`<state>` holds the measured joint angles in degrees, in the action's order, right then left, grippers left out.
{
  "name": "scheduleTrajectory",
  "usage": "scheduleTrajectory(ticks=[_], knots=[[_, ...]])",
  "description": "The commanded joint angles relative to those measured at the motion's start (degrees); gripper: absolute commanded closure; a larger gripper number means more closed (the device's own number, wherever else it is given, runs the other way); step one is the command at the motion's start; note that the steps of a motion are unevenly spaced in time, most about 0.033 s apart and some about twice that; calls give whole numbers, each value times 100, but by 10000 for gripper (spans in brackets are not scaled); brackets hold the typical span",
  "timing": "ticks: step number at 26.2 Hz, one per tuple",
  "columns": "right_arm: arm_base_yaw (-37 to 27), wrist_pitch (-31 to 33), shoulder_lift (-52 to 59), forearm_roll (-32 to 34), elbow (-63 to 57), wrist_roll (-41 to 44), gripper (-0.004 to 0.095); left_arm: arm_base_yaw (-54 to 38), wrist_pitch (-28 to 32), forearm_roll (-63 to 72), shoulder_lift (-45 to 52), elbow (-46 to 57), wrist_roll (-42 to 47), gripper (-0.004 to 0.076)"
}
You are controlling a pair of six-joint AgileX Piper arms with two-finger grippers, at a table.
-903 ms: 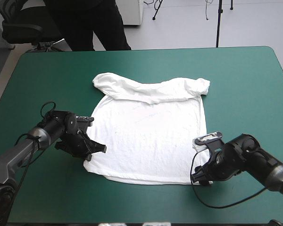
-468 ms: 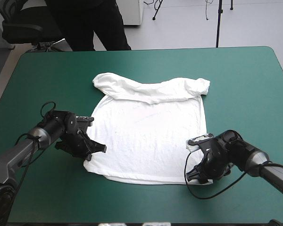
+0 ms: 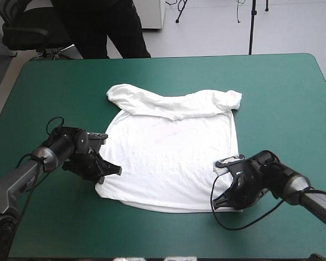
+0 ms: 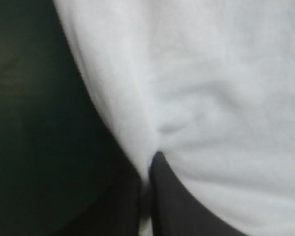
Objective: Fold the cloth
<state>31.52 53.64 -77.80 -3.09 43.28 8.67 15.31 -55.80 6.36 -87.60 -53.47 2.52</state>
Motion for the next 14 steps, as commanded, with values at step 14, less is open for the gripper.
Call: scheduleTrajectory(ticks=[14], knots=[[-10,1786,1048,1068,4135,81,921,5,-1275,-34,2096,-2858,-117,733]])
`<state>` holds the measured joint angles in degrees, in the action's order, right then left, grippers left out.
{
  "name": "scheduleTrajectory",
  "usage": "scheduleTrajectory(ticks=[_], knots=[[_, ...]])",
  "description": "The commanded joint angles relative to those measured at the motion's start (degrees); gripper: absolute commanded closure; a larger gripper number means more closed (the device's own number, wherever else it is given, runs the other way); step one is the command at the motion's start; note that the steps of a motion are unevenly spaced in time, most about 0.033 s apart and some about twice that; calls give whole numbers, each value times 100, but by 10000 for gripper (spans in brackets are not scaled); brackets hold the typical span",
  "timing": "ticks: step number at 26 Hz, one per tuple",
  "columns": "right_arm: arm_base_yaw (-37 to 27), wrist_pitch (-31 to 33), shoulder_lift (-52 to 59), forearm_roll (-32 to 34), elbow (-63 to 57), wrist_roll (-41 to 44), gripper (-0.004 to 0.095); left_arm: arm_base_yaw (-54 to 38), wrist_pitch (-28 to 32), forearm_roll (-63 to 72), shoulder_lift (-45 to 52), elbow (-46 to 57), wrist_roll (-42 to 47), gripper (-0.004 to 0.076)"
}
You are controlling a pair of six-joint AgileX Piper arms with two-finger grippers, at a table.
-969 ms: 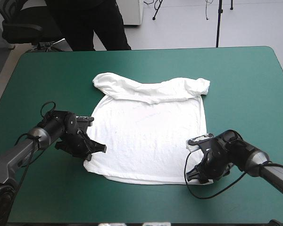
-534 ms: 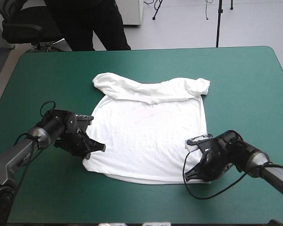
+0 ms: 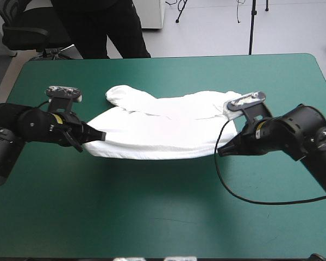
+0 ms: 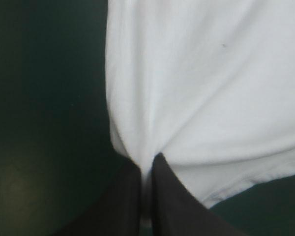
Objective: Fold the cloth
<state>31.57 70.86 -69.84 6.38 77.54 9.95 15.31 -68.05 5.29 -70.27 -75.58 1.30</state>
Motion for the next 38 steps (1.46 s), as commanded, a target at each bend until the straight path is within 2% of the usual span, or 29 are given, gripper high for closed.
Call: scheduleTrajectory(ticks=[1,8,12,16,24,30,38], knots=[[-15,64,303,121,1192,-46,921,5,-74,98,498,-1120,5,733],[-15,-165,315,214,3659,-396,921,5,-60,376,584,-3576,-211,733],[-15,-584,305,225,4581,-508,921,5,50,791,584,-4437,-425,733],[-15,-653,315,213,5176,-565,921,5,324,1371,584,-5098,-760,733],[-15,-1032,511,-246,5546,-872,921,5,859,1911,584,-5792,-1183,733],[-15,-1567,578,-149,5555,-995,921,5,1399,1957,553,-5793,-1536,733],[-15,-2597,-26,998,5515,-592,921,5,2258,1459,-212,-5793,-1576,733]])
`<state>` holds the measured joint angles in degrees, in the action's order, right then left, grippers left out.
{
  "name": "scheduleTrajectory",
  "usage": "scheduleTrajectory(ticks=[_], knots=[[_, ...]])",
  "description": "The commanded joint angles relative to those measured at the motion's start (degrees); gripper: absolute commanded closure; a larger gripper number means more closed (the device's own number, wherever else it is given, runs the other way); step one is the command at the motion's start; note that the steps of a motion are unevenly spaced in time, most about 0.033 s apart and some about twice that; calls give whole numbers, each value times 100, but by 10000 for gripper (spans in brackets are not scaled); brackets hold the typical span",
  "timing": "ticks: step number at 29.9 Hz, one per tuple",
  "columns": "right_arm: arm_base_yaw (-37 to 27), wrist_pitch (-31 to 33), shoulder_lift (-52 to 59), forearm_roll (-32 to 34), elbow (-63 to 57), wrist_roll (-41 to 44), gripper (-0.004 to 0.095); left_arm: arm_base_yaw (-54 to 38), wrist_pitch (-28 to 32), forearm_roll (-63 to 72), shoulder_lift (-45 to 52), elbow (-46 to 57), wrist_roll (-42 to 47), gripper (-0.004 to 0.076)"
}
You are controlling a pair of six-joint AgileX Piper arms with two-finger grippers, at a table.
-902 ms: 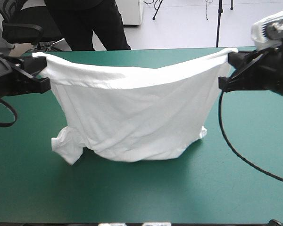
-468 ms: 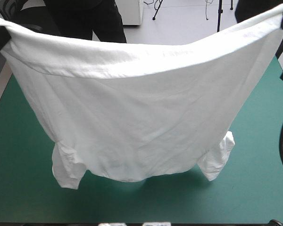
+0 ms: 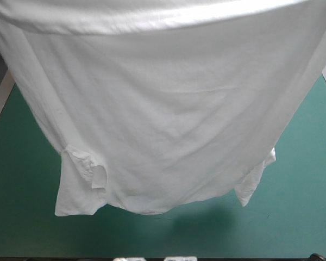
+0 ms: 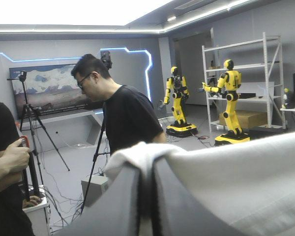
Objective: Fold the cloth
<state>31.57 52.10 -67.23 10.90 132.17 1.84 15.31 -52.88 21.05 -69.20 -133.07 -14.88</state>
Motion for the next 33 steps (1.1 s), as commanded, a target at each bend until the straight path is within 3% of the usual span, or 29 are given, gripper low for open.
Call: scheduleTrajectory(ticks=[1,6,11,15,20,24,27,33], knots=[[-15,-756,-422,809,52,417,921,5,804,-127,-471,-45,53,733],[-27,-835,-1131,2111,52,1228,925,5,1182,-301,-1301,-45,220,733],[-500,-1514,-1744,2532,74,1835,925,-6,2144,-570,-1979,-45,707,733],[-1483,-2167,-2259,1545,429,1893,925,-34,3118,-570,-2250,-55,720,733],[-2213,-2047,-2862,-94,1052,1038,925,-286,3586,-320,-2454,-55,733,733],[-2363,-1893,-3118,-429,1015,799,925,-355,3294,-321,-2645,-55,657,733],[-2351,-1624,-3181,-497,707,767,925,-419,2578,-331,-2837,-55,539,733],[-2327,-1201,-3011,-955,-647,257,925,-419,251,-747,-3322,-44,663,733]])
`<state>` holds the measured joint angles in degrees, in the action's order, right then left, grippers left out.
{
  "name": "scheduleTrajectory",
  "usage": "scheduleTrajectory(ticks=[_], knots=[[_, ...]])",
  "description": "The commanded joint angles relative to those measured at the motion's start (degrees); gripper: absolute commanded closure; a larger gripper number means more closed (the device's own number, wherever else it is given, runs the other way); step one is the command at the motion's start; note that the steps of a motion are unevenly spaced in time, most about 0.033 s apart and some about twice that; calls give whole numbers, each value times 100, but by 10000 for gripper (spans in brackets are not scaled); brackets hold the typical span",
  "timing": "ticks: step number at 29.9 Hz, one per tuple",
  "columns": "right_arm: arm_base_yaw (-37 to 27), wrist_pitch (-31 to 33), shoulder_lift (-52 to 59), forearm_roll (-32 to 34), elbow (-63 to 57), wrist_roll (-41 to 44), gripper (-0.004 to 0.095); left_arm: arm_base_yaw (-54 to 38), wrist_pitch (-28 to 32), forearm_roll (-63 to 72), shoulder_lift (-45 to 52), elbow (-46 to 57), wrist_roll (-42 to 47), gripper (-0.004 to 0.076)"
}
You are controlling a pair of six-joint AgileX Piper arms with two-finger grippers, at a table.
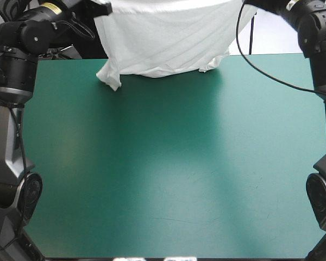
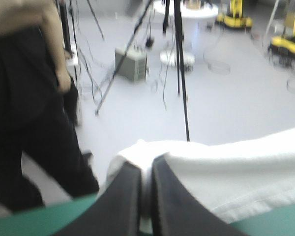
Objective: Fold the cloth
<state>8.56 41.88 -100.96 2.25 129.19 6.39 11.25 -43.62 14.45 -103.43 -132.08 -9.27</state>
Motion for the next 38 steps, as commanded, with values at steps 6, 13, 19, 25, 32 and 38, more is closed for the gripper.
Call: scheduleTrajectory(ticks=[6,13,19,25,32,38], knots=[[10,491,726,-346,-1618,-477,925,11,-2449,-370,-137,-51,250,733],[10,890,1477,-600,-3073,-710,925,11,-3022,-92,192,935,497,733],[10,892,2289,-669,-4551,-815,925,26,-3022,-67,956,2798,497,733],[359,1049,3050,-773,-5940,-884,925,255,-2935,-187,1883,4615,556,733],[844,1706,3315,-787,-6825,-639,925,535,-2851,-601,2620,6200,957,733],[1063,2159,3313,-801,-7180,-562,925,535,-2638,-524,3151,7297,1007,733]])
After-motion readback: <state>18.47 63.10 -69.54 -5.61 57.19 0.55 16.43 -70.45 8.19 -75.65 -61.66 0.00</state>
